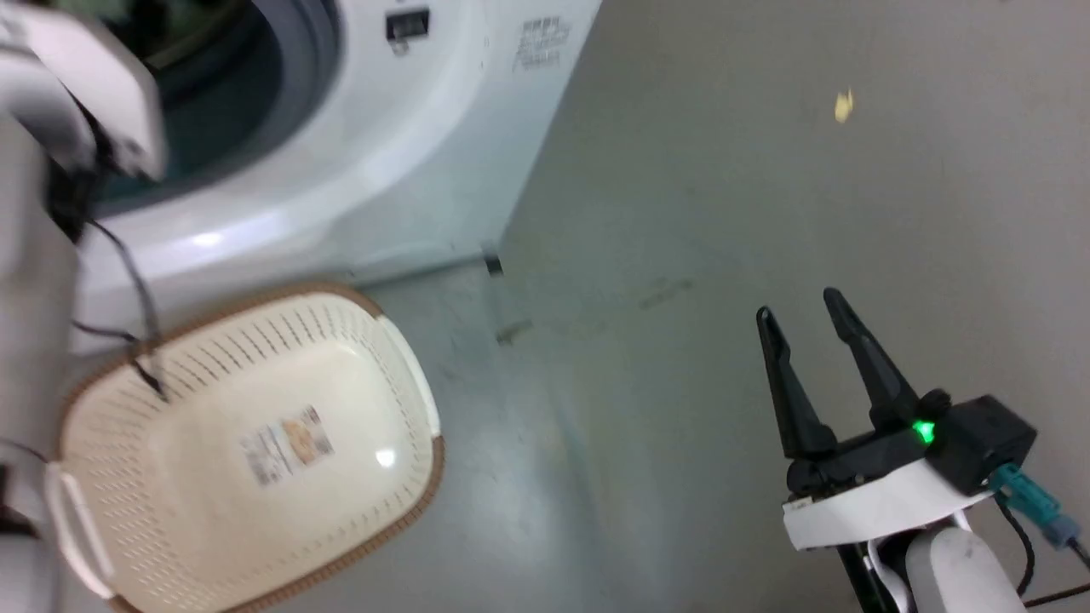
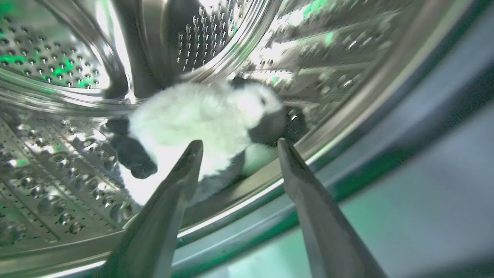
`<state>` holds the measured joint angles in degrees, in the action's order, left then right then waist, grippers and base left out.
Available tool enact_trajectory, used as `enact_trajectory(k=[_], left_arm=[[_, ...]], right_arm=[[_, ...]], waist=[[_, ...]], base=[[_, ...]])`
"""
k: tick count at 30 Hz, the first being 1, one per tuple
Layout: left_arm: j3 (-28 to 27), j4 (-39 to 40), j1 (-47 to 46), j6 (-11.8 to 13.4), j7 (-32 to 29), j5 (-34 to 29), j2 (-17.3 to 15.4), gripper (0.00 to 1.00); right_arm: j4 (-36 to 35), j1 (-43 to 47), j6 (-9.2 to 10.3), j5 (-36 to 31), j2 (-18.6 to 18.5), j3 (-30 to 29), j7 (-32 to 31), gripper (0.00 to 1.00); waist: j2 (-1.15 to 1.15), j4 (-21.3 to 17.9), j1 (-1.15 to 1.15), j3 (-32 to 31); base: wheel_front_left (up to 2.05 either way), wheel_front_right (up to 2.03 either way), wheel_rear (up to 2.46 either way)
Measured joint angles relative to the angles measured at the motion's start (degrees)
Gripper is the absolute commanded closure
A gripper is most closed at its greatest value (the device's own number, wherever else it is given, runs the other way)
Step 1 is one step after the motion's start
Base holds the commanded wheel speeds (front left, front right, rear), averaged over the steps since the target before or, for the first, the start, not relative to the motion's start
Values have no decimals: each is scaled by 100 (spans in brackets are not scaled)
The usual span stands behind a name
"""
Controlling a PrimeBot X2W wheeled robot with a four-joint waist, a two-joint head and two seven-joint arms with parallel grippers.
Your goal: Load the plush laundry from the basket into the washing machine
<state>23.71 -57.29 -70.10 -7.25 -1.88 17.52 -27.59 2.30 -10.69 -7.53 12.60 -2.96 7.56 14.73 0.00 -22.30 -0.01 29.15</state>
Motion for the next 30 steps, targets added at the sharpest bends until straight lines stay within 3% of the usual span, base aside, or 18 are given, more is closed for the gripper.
enact_trajectory(k=[5,8,12,17,18,19,24,30], left_arm=[[-140,174,861,75,1192,270,404,0],[-270,455,1502,171,1534,464,659,0],[-348,1351,2521,383,1653,491,806,0],[-749,2952,4060,829,1657,554,933,0],[-987,3762,5015,1080,1658,588,982,0],[-1060,3969,5298,1126,1658,608,1018,0],[-1513,4727,6428,1246,1661,714,1174,0],[-2075,5192,7279,1161,1663,671,1601,0]], right_arm=[[52,208,-1,-348,0,-55,0,0],[93,417,-1,-509,0,-79,0,0],[112,661,-1,-675,-1,-165,0,0],[163,843,-1,-846,-4,-158,1,0],[175,907,-1,-867,-3,-126,0,0],[181,925,-1,-869,-3,-115,1,0],[180,1031,-1,-869,-2,-23,0,0],[187,1208,-1,-846,-2,38,0,0]], waist=[[0,170,-1,-679],[0,296,-1,-1113],[0,488,-2,-1681],[0,770,-2,-2246],[0,940,-1,-2500],[0,993,-2,-2568],[0,1214,0,-2803],[0,1355,0,-2964]], base=[[0,0,0],[0,0,0],[0,0,0],[0,0,0],[0,0,0],[0,0,0],[0,0,0],[0,0,0]])
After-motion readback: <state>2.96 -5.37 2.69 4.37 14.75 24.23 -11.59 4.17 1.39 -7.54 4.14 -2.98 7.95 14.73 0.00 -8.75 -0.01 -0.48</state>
